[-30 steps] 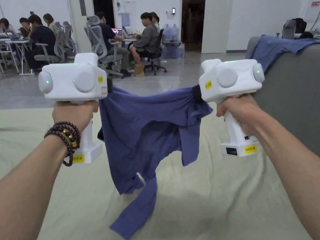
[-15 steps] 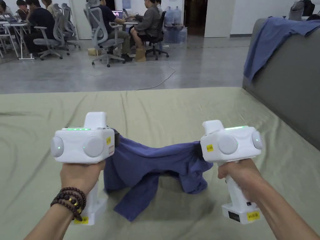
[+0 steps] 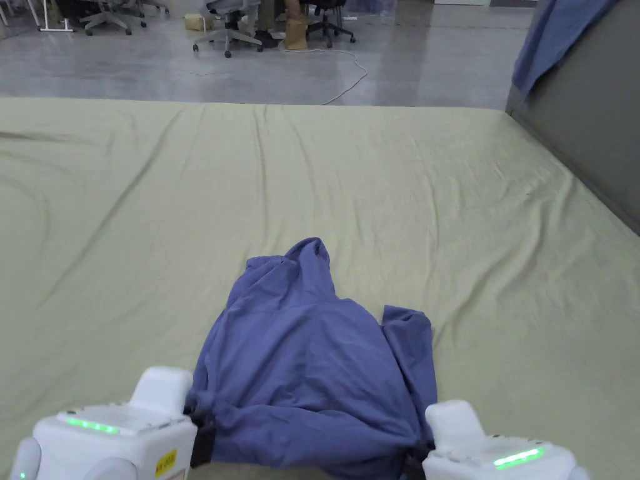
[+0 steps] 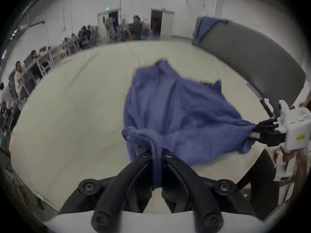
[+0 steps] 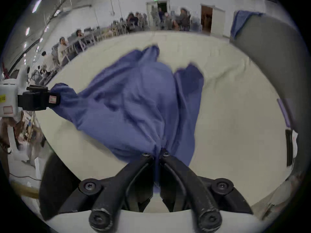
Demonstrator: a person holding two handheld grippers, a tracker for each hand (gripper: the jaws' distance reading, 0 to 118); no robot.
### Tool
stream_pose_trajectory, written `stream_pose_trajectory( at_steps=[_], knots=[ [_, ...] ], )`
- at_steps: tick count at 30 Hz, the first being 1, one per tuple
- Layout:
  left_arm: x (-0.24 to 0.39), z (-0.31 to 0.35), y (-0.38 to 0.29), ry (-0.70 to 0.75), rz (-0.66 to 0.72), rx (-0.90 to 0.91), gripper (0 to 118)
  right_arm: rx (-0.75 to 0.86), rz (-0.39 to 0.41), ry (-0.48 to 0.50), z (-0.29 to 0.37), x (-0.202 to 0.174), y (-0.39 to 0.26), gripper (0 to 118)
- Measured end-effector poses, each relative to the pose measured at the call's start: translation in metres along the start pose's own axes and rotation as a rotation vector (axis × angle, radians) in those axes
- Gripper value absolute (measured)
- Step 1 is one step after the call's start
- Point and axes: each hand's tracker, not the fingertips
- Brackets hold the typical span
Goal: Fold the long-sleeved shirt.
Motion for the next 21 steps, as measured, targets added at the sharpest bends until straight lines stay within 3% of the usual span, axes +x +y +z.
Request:
stream_pose_trajectory(
  at_steps=[2, 3, 5, 6, 7, 8, 9, 10, 12, 13, 14, 15, 18, 19, 20, 21],
  knots=[
    [-0.005, -0.014, -0.013, 0.005, 0.029, -0.002, 5, 0.011, 0.007, -0.017, -0.008, 0.002, -0.005, 4],
    [-0.011, -0.015, -0.014, -0.012, 0.039, -0.003, 12, 0.045, -0.005, -0.004, -0.001, 0.006, -0.002, 15],
    [-0.015, -0.006, -0.009, -0.017, 0.085, -0.009, 84, 0.046, -0.021, -0.008, 0.019, 0.01, 0.007, 82],
    [-0.016, 0.0, -0.006, -0.017, 0.087, -0.001, 108, 0.054, -0.025, -0.004, 0.031, 0.014, 0.009, 107],
    [-0.017, 0.011, -0.005, -0.013, 0.085, 0.028, 117, 0.09, -0.026, -0.017, 0.043, 0.016, 0.01, 115],
    [-0.017, 0.021, -0.002, -0.018, 0.069, 0.097, 117, 0.157, -0.032, -0.014, 0.056, 0.02, 0.01, 115],
    [-0.017, 0.03, 0.0, -0.014, 0.053, 0.148, 117, 0.239, -0.05, -0.006, 0.068, 0.023, 0.011, 115],
    [-0.015, 0.035, 0.004, 0.004, 0.041, 0.171, 112, 0.27, -0.075, -0.008, 0.075, 0.027, 0.011, 103],
    [-0.013, 0.042, 0.01, 0.053, 0.043, 0.146, 86, 0.253, -0.143, -0.028, 0.085, 0.031, 0.017, 69],
    [-0.014, 0.044, 0.01, 0.063, 0.041, 0.161, 86, 0.252, -0.146, -0.019, 0.089, 0.033, 0.02, 69],
    [-0.013, 0.042, 0.012, 0.063, 0.038, 0.175, 32, 0.253, -0.152, -0.025, 0.088, 0.034, 0.022, 17],
    [-0.016, 0.037, 0.009, 0.101, 0.075, 0.164, 0, 0.29, -0.195, -0.038, 0.086, 0.033, 0.019, 0],
    [-0.016, 0.029, 0.008, 0.067, 0.063, 0.17, 0, 0.272, -0.144, -0.048, 0.087, 0.032, 0.019, 0],
    [-0.018, 0.028, 0.008, 0.069, 0.07, 0.171, 8, 0.268, -0.147, -0.049, 0.086, 0.031, 0.018, 0],
    [-0.017, 0.02, 0.007, 0.074, 0.061, 0.155, 45, 0.263, -0.15, -0.048, 0.084, 0.031, 0.017, 0],
    [-0.017, 0.011, 0.006, 0.081, 0.042, 0.097, 95, 0.26, -0.151, -0.043, 0.082, 0.031, 0.016, 0]
  ],
)
